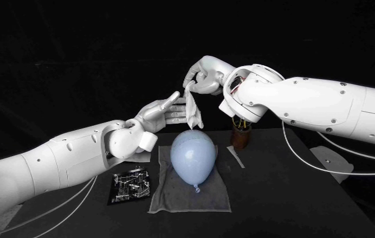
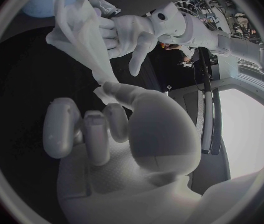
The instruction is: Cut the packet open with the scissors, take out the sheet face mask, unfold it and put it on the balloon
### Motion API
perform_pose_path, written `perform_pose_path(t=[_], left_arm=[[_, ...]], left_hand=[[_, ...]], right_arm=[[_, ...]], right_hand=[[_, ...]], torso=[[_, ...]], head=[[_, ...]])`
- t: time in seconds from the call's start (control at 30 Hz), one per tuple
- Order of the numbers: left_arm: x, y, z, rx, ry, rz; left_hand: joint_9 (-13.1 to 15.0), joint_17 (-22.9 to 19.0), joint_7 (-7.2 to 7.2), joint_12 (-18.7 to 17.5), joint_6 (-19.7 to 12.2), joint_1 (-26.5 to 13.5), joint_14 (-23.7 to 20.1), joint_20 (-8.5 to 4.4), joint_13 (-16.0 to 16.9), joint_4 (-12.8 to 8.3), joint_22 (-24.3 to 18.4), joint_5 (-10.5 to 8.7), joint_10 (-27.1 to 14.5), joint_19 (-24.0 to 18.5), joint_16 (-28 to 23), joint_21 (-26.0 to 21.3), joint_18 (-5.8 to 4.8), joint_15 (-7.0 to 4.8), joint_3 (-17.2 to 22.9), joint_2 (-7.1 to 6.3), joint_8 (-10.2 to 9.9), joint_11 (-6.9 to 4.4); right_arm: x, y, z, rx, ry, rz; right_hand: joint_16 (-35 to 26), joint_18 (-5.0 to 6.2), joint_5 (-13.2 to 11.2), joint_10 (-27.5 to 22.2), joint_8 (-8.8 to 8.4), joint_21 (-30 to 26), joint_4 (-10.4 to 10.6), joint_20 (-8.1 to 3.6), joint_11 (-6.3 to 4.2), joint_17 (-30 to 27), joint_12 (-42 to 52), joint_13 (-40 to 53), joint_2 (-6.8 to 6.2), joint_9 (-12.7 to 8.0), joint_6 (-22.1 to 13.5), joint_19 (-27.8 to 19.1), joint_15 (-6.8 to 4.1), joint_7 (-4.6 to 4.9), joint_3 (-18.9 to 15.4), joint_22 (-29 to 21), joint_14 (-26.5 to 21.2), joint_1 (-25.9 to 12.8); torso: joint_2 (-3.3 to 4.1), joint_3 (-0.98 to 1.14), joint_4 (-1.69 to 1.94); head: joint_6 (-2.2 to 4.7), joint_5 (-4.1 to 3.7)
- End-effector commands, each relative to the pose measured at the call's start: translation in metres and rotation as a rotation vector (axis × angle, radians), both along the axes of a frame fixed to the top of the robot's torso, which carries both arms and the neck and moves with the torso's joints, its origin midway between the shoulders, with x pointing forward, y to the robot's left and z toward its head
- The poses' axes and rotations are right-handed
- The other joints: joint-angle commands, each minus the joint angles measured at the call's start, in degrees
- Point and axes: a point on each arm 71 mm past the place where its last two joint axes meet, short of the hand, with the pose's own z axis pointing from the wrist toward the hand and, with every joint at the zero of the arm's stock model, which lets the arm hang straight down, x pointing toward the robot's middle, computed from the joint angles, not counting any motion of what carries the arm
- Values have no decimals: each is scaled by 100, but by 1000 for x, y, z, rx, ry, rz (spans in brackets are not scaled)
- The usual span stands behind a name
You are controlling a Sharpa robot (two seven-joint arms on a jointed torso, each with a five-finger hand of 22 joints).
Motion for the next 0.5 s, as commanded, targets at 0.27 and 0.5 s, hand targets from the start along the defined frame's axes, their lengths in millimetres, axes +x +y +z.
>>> perform_pose_path(t=[0.27, 0.5], left_arm=[[-3, -7, 3, -36, 9, -39], [-8, -15, 5, -68, 3, -87]], left_hand=[[-31, 4, 661, 152, 234, 53, 70, 5, 11, -8, -25, -16, 284, -297, -35, -90, -18, -34, -245, 177, 211, -74], [-54, 0, 620, 137, 267, 64, 66, 5, -1, -3, -28, -17, 309, -360, -55, -93, -27, -37, -298, 210, 219, -91]], right_arm=[[5, 6, 0, -44, -12, 26], [5, 14, -5, -87, 39, 66]], right_hand=[[20, 32, 65, -7, -30, -125, 4, -6, 8, 1505, -40, 94, -67, 6, -13, 150, -33, 24, -88, 935, 609, -18], [20, 67, 126, -91, -114, -351, 17, 25, 55, 1505, -158, 26, -157, 26, -150, 87, 8, 73, -406, 869, 609, -47]], torso=[[-2, -2, -3], [4, -6, -8]], head=[[-20, -7], [-21, 7]])
